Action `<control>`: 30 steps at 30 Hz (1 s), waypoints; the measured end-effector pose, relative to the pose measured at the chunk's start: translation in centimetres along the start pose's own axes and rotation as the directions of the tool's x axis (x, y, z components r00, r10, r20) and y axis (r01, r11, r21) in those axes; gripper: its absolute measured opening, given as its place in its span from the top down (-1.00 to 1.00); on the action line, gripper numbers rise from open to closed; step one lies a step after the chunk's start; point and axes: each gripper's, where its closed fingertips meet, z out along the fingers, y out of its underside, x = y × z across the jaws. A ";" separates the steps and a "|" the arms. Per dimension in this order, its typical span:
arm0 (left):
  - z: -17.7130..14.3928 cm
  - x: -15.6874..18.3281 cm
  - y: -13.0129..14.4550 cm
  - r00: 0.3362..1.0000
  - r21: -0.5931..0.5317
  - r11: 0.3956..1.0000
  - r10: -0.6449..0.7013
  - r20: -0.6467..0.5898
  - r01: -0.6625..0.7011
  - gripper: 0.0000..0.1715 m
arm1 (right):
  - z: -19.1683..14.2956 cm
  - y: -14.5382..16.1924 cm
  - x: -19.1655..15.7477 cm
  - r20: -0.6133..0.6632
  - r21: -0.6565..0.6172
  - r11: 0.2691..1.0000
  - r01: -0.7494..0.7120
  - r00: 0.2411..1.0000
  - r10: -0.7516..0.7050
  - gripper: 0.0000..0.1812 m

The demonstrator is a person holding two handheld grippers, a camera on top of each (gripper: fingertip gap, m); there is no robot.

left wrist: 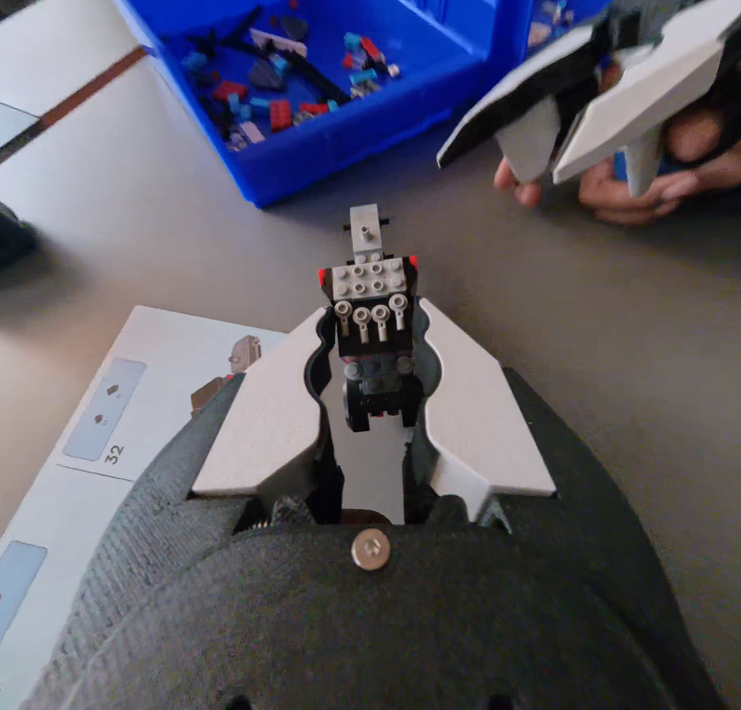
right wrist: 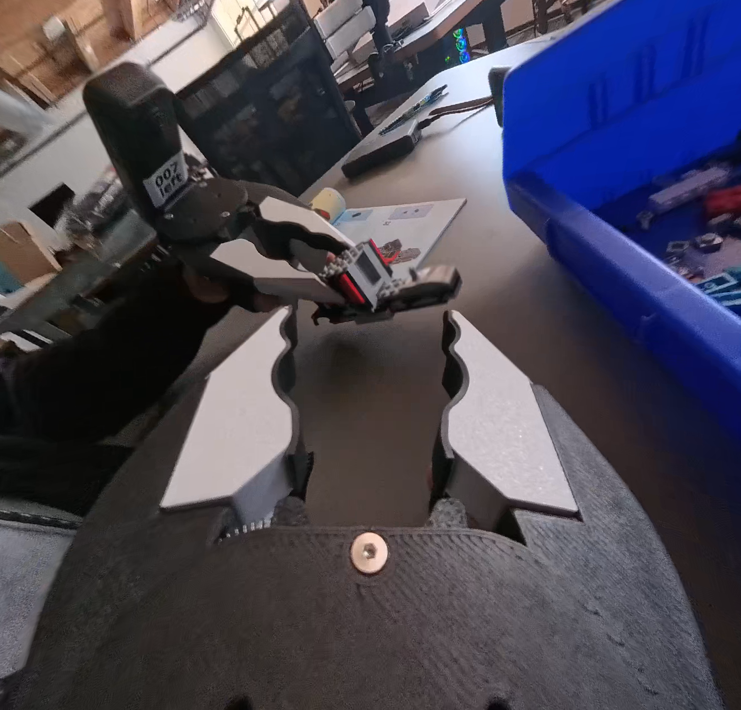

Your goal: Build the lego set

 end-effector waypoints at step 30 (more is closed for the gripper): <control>-6.7 0.8 2.9 0.929 0.250 0.901 -0.369 0.011 0.355 0.32 | 2.2 2.0 -1.7 0.023 -0.141 0.958 0.249 0.968 -0.249 0.53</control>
